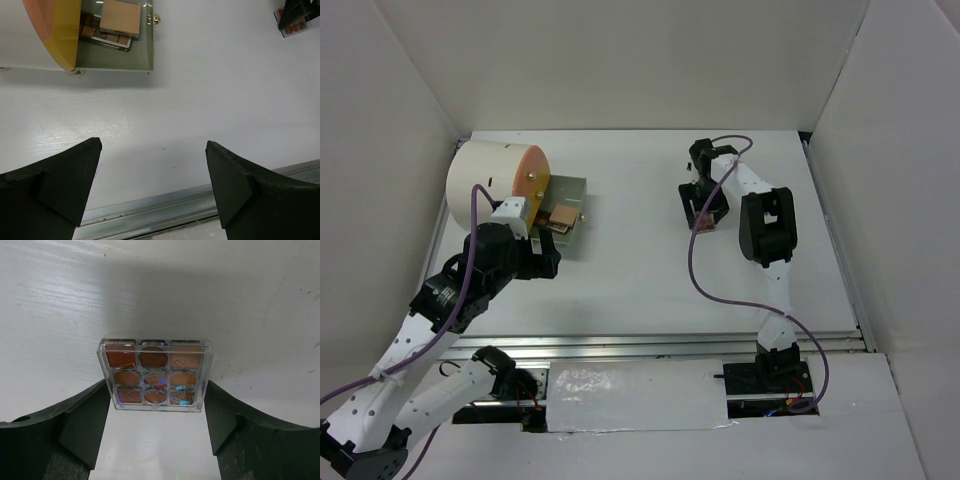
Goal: Organize the makeup
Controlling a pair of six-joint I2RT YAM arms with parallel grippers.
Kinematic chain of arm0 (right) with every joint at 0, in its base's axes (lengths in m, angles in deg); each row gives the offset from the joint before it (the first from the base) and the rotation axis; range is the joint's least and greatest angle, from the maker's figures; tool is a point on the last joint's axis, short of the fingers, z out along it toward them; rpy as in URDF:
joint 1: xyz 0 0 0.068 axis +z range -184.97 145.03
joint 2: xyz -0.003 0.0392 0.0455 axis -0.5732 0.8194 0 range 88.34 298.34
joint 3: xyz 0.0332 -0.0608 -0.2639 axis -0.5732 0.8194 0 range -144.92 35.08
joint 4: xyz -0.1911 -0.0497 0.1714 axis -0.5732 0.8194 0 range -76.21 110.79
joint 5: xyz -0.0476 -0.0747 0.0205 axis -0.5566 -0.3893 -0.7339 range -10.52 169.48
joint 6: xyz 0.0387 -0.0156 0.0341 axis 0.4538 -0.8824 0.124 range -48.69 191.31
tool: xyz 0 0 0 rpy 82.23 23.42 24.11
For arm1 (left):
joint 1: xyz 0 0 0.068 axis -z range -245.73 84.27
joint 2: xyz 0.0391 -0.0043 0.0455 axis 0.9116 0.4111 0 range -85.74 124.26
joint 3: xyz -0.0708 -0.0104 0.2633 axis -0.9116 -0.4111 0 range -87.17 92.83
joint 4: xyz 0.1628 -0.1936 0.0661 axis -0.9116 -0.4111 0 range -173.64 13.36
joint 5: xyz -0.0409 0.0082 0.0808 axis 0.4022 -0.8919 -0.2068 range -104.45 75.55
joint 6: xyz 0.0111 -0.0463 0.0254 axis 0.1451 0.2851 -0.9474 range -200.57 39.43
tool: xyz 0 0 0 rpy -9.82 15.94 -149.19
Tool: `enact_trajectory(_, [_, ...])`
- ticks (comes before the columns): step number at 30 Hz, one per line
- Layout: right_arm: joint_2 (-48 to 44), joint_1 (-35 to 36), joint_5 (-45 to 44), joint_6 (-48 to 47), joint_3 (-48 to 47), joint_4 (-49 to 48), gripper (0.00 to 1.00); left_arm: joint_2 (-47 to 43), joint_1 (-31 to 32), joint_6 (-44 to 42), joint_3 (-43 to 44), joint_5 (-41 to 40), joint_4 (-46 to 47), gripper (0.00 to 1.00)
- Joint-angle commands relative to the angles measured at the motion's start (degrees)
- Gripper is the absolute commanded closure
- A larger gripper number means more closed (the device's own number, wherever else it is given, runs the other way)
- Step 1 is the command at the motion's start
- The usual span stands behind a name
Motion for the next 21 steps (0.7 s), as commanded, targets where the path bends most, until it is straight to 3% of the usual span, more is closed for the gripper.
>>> enact_trajectory(1, [0.1,1.4,-2.6,0.1,-2.0,1.9,0.34,-0.2,-0.3,-0.7,0.4,-0.5,2.2,0.01])
enact_trajectory(9, [-3.3,3.2,-6.8,2.3,3.5,-2.2,0.42,0.0,-0.2,-0.5,0.3,-1.2,2.1,0.01])
enact_trajectory(21, [-15.8,3.2,3.8,4.2,17.1,-14.3,0.45,0.5,-0.2,0.9,1.1,-3.0,1.5,0.01])
